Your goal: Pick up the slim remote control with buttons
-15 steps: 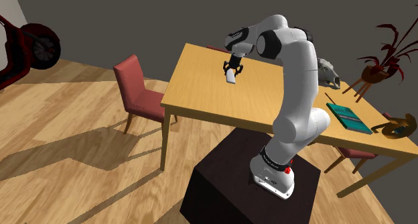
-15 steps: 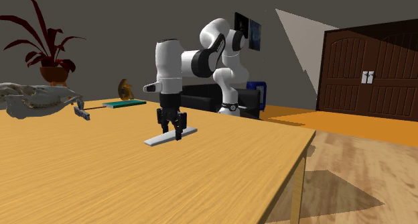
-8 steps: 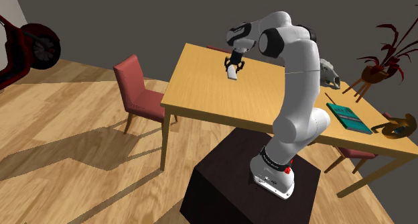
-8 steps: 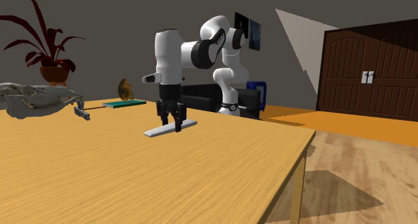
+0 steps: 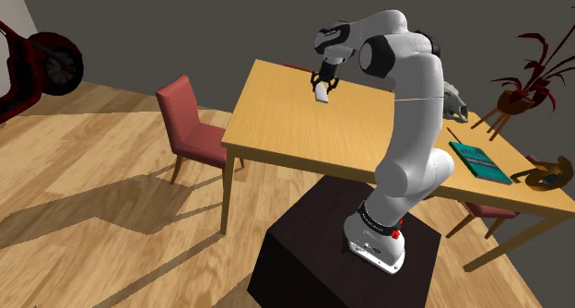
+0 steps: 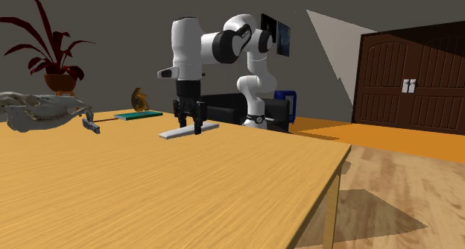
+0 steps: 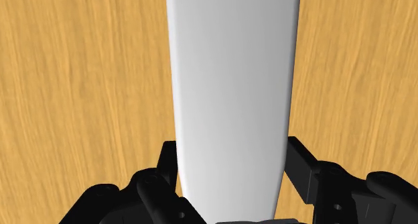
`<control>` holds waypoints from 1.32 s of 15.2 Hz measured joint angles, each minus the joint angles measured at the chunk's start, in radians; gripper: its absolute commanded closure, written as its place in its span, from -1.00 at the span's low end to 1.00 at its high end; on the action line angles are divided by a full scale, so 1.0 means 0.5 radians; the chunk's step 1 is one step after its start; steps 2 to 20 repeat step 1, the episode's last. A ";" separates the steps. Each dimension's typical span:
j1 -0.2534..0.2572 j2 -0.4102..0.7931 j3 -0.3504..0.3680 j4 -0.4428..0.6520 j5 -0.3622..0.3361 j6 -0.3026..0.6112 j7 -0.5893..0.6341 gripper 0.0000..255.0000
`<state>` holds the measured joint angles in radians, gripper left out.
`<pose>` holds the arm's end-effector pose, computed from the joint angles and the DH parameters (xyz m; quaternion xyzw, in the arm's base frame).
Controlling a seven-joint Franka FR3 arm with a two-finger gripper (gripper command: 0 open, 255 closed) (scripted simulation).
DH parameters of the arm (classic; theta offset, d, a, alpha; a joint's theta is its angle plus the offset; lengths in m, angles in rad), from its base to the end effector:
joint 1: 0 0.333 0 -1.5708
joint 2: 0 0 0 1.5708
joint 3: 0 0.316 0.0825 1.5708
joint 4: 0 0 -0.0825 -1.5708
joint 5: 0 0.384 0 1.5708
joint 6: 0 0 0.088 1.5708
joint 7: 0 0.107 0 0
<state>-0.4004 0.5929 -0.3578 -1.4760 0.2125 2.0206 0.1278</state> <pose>0.5485 -0.4431 0.3464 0.8951 -0.4458 -0.0052 0.0018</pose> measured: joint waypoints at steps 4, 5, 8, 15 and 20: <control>0.000 -0.009 -0.002 0.002 -0.003 -0.011 0.000 1.00; 0.000 -0.009 -0.002 0.002 -0.003 -0.011 0.000 1.00; 0.000 -0.009 -0.002 0.002 -0.003 -0.011 0.000 1.00; 0.000 -0.009 -0.002 0.002 -0.003 -0.011 0.000 1.00; 0.000 -0.009 -0.002 0.002 -0.003 -0.011 0.000 1.00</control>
